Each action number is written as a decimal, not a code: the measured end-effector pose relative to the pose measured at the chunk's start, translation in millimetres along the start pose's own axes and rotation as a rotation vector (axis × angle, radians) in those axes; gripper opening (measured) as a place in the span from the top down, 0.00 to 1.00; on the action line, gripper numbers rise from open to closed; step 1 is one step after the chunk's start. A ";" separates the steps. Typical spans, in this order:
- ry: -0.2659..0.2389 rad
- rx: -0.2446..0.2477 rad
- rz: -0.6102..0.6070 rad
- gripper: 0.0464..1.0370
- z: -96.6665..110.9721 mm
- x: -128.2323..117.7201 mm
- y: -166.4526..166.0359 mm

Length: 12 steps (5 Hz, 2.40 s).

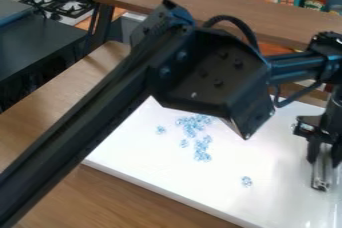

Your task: Sweep into pile

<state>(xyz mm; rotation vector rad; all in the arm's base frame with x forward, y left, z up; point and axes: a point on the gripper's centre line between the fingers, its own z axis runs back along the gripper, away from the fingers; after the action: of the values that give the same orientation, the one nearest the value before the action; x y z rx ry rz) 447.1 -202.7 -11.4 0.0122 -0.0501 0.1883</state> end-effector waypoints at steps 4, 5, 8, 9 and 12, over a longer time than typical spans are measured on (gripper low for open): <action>0.054 -0.013 -0.015 0.66 -9.1 15.7 53.8; 0.074 -0.006 0.020 0.66 -10.3 19.4 96.3; 0.058 0.070 0.040 0.66 -11.3 30.9 160.4; 0.046 0.143 0.082 0.66 -9.2 38.6 212.4; 0.063 0.358 0.030 0.66 -3.9 35.8 256.8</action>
<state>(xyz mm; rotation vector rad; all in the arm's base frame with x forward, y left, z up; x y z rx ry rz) 434.3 56.3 -11.5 0.3627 0.0471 0.2255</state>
